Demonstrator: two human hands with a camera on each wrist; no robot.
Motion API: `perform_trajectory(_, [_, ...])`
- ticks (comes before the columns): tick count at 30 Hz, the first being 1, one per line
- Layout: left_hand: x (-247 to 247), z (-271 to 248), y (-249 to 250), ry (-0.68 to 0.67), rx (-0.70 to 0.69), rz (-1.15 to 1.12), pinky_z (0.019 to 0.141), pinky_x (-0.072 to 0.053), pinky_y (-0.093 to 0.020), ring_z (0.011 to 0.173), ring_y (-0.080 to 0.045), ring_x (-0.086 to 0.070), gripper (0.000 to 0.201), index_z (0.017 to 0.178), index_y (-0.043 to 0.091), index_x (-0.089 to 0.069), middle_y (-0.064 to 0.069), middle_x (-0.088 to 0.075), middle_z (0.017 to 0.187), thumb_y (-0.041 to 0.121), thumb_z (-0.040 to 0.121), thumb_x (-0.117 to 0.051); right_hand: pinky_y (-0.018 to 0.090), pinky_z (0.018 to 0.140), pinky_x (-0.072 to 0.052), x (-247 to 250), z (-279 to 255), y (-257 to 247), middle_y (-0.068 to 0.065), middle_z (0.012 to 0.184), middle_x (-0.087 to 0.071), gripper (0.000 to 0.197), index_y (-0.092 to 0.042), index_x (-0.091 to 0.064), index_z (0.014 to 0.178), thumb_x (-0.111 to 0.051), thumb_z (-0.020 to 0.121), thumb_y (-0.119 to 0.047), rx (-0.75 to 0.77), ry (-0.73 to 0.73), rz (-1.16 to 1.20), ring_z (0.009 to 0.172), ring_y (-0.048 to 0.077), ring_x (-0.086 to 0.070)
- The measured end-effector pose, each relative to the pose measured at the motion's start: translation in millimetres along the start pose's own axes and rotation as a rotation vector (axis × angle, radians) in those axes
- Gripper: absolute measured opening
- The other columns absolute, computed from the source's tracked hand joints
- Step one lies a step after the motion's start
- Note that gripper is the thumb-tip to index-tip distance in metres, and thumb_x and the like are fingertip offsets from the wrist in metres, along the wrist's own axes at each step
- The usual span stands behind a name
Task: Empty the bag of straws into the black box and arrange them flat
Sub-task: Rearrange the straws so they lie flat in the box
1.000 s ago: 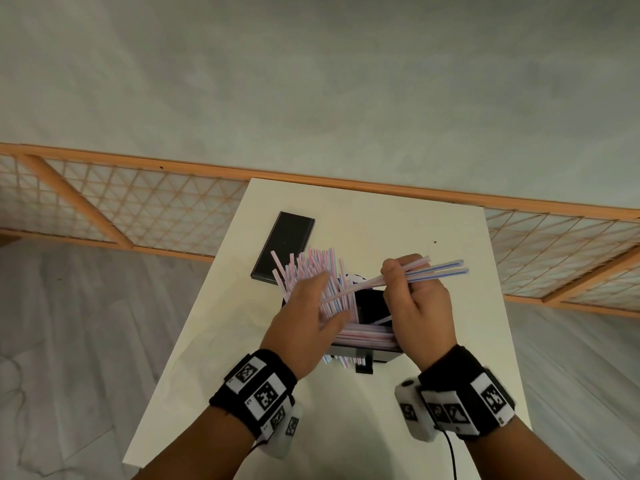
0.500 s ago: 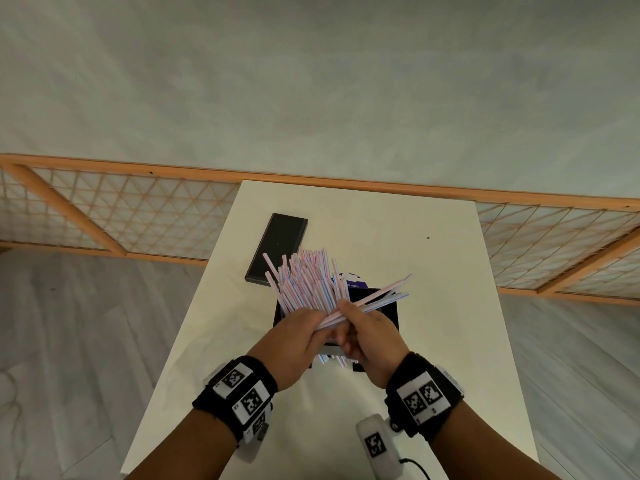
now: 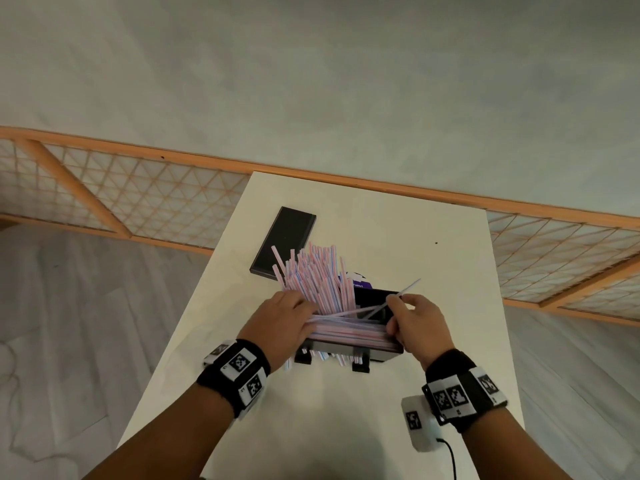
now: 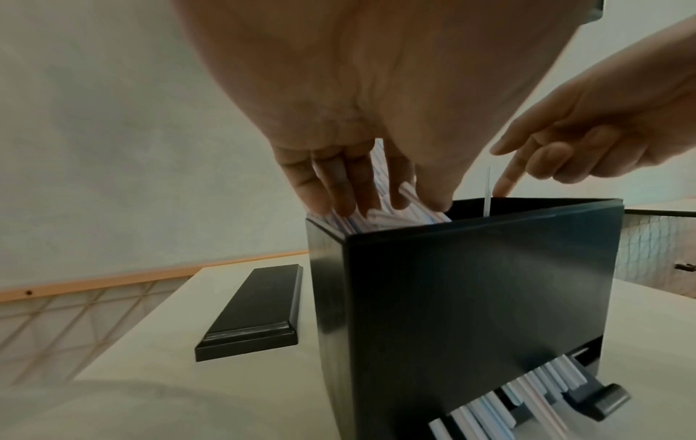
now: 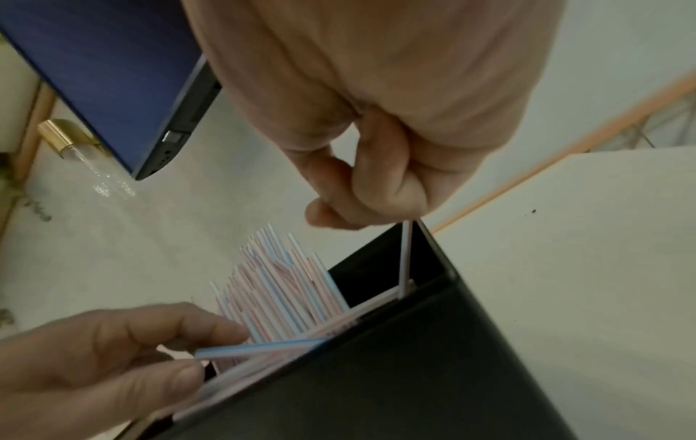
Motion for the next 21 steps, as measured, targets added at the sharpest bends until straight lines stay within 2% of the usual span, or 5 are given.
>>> perform_trajectory(5, [-10,-3,4,-0.053,-0.016,0.133,0.095,-0.047,-0.04,0.109,-0.021,-0.059,0.043,0.127,0.036,-0.063,0.006,-0.063,0.115,0.022,0.087,-0.07,0.026,0.046,-0.037,-8,13,-16,0.007,0.062,-0.071,0.04,-0.004,-0.055,0.116,-0.059,0.096,-0.038,0.003,-0.005,0.006,0.039,0.015,-0.048])
perform_trajectory(10, [-11,-7,3,0.012,0.011,0.033,0.1,-0.047,-0.039,0.109,-0.016,-0.058,0.031,0.125,0.039,-0.067,0.01,-0.063,0.115,0.028,0.096,-0.061,0.025,0.044,-0.031,-19,32,-33,0.009,0.059,-0.06,0.033,-0.003,-0.063,0.081,-0.055,0.098,-0.031,-0.074,0.026,0.135,0.043,0.02,-0.042])
perform_trajectory(15, [-1,-13,1,0.169,0.198,-0.248,0.094,-0.048,-0.029,0.1,-0.007,-0.054,0.028,0.119,0.029,-0.066,0.011,-0.056,0.118,0.045,0.1,-0.053,0.036,0.064,-0.04,-38,33,-40,0.008,0.073,-0.061,0.043,-0.012,-0.058,0.076,-0.043,0.105,-0.041,0.313,-0.05,-0.51,0.068,0.024,-0.057])
perform_trajectory(18, [4,-12,-2,0.219,0.367,-0.465,0.091,-0.046,-0.018,0.104,-0.006,-0.055,0.036,0.134,0.023,-0.056,0.01,-0.047,0.13,0.034,0.1,-0.06,0.029,0.061,-0.039,-56,33,-35,0.002,0.074,-0.053,0.04,-0.027,-0.052,0.07,-0.052,0.095,-0.058,0.419,-0.167,-0.639,0.062,0.014,-0.051])
perform_trajectory(21, [4,-9,-1,0.158,0.392,-0.538,0.092,-0.05,-0.022,0.105,-0.007,-0.057,0.04,0.14,0.023,-0.052,0.004,-0.051,0.131,0.032,0.101,-0.059,0.023,0.07,-0.041,-71,32,-32,-0.001,0.095,-0.054,0.034,-0.03,-0.062,0.09,-0.066,0.08,-0.062,0.435,-0.236,-0.67,0.083,0.006,-0.052])
Point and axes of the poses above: each hand's wrist, its own z-axis towards the middle knuckle, its own x-axis out of the back of the hand, y = z × x, the point moved 1 cm from there along z, towards the middle knuckle
